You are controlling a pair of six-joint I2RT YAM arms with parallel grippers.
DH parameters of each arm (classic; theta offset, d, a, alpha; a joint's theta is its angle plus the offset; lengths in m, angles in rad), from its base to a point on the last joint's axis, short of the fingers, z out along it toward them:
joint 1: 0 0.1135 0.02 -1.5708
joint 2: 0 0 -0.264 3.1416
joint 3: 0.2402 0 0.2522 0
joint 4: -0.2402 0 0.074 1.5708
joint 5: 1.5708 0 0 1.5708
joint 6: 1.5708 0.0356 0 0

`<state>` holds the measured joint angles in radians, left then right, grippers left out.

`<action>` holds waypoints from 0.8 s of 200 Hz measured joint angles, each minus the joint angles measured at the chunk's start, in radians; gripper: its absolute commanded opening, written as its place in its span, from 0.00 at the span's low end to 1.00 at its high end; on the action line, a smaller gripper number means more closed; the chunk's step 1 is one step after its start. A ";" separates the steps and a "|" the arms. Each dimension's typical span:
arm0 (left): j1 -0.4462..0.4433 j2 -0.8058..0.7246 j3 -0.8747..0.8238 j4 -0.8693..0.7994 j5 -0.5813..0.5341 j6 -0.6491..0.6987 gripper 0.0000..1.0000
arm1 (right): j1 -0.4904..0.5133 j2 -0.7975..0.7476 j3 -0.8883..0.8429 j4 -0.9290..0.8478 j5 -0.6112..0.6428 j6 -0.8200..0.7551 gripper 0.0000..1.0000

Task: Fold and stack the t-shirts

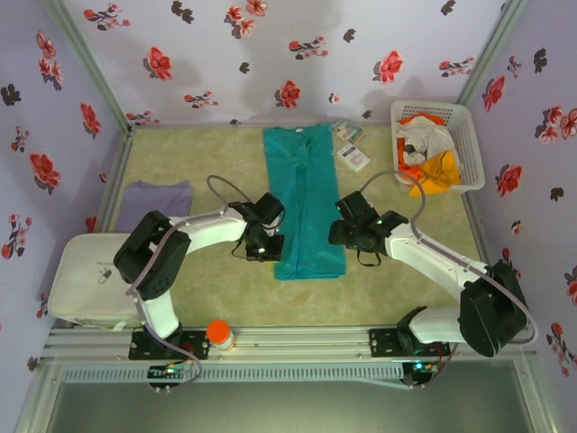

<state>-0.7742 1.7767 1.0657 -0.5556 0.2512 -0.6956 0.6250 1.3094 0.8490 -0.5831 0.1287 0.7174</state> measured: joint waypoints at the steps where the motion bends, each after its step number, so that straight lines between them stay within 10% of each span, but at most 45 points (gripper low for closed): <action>1: 0.000 -0.002 -0.001 -0.001 -0.001 0.000 0.00 | 0.000 0.001 0.000 0.000 0.000 0.000 0.66; 35: 0.002 -0.055 -0.043 -0.051 -0.029 0.014 0.04 | 0.008 0.047 0.000 0.005 -0.006 0.020 0.65; 67: 0.002 -0.116 -0.043 -0.132 -0.050 0.036 0.41 | 0.011 0.053 -0.018 0.031 -0.023 0.040 0.65; 160: -0.005 -0.097 0.055 -0.151 0.005 0.043 0.05 | 0.011 0.053 -0.032 0.046 -0.023 0.054 0.65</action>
<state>-0.7788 1.6794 1.1206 -0.7067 0.2562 -0.6521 0.6361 1.3624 0.8173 -0.5373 0.1062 0.7712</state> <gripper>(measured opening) 0.081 0.653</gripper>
